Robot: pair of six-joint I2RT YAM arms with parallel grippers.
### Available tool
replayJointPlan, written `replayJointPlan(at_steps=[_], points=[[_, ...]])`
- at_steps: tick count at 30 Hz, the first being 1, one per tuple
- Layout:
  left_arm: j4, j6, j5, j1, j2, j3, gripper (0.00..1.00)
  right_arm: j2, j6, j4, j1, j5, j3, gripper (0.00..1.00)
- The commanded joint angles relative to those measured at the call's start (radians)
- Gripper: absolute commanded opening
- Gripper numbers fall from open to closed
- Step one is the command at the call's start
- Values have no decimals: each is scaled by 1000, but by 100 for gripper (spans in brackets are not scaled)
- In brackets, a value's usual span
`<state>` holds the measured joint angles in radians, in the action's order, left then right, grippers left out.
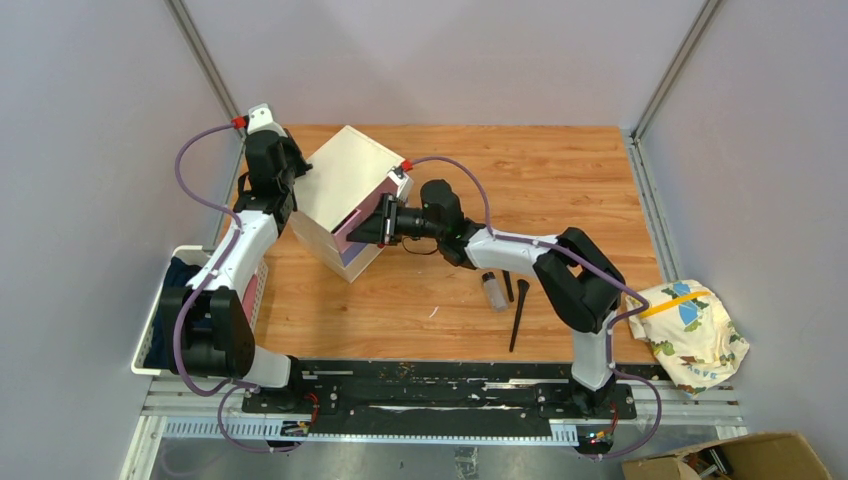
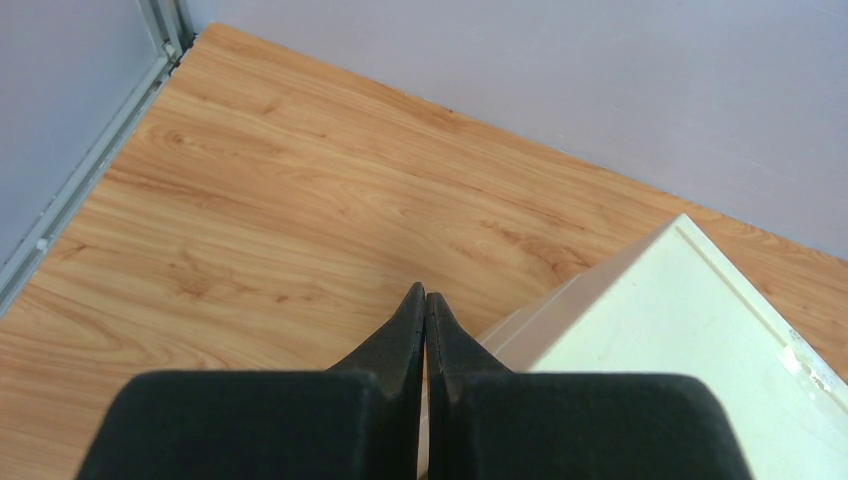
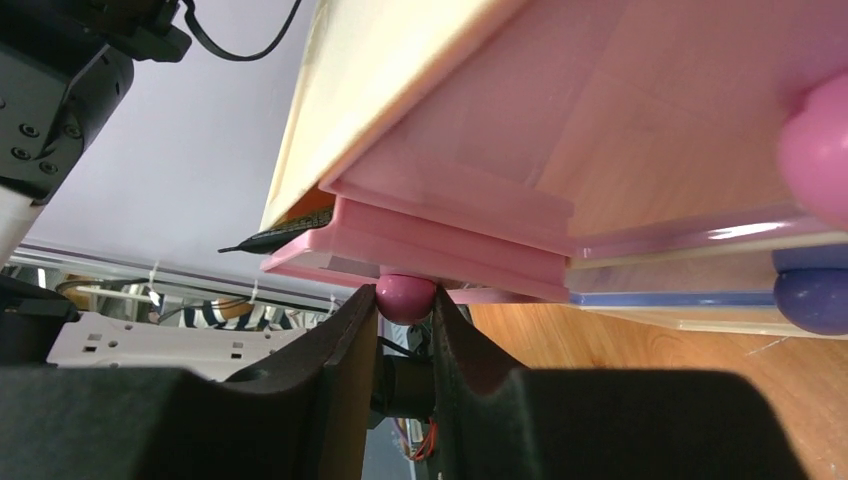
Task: Organize the makeup
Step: Close the drawer in the storage box.
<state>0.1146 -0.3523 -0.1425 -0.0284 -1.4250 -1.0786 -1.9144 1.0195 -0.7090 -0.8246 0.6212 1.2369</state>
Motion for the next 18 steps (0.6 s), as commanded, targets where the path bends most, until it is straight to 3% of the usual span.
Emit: replayJointPlan(at_steps=[1,7,18], points=[[-119,-13,26,-21,-5,48,0,-3,-24,-3,-16,-27,16,22],[-119,-16,30,-21,0,49,0,63,-67,26,-16,-62,-50,0],[-119,-17,33,-22,4,47,0,164,-127,82,-15,-97,-135,1]])
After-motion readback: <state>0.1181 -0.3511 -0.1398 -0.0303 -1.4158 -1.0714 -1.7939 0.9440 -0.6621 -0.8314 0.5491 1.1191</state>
